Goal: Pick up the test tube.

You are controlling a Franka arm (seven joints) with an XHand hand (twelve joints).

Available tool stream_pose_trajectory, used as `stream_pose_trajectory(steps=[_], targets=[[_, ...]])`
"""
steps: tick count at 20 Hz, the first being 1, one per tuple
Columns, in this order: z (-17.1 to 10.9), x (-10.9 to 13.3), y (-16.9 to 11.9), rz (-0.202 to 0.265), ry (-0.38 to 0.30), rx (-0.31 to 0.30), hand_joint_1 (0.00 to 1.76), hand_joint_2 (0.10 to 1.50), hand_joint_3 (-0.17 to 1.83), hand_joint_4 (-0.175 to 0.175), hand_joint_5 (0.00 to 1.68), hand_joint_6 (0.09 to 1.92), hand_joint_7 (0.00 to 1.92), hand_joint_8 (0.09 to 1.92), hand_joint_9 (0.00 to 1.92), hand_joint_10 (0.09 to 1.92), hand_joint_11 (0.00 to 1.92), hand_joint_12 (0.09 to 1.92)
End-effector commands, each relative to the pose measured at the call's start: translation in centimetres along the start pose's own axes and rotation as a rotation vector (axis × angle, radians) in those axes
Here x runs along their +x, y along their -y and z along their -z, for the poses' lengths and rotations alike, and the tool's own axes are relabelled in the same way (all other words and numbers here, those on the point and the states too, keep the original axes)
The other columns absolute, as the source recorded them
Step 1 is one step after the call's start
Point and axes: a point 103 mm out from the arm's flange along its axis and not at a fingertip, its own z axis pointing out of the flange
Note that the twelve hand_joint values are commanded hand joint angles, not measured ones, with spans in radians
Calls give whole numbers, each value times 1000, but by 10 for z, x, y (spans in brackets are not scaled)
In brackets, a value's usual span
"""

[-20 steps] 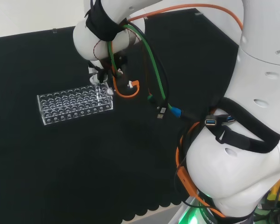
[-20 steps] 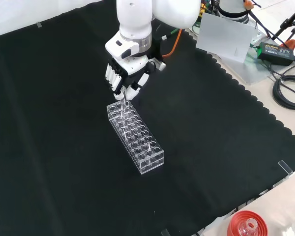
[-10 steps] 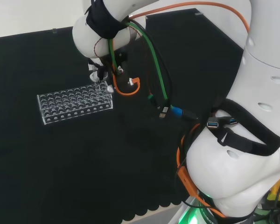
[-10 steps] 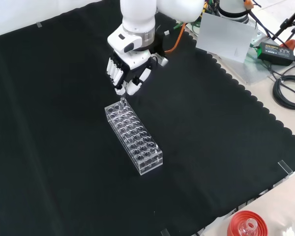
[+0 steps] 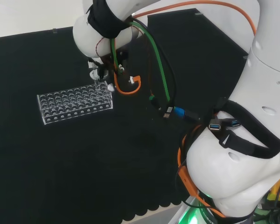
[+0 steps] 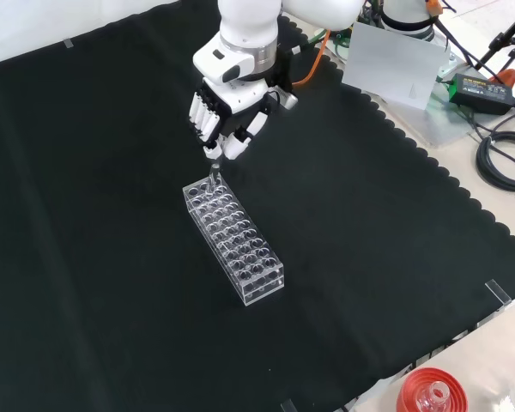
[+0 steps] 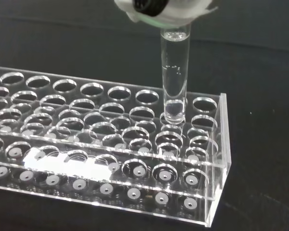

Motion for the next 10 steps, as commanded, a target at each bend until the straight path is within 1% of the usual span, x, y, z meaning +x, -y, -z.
stream_pose_trajectory(steps=[1,3,6,10], targets=[[13,1,11,0,10,-17,1276,1024,92,-175,1046,887,1102,886,1108,645,1113,928],[22,1,17,-3,14,-21,1276,1023,94,-175,1047,886,1102,886,1108,647,1114,927],[23,1,18,0,19,-26,1276,1021,96,-175,1047,886,1103,886,1107,650,1114,927],[41,6,24,7,29,-43,1276,1019,101,-175,1049,885,1104,884,1106,655,1114,926]])
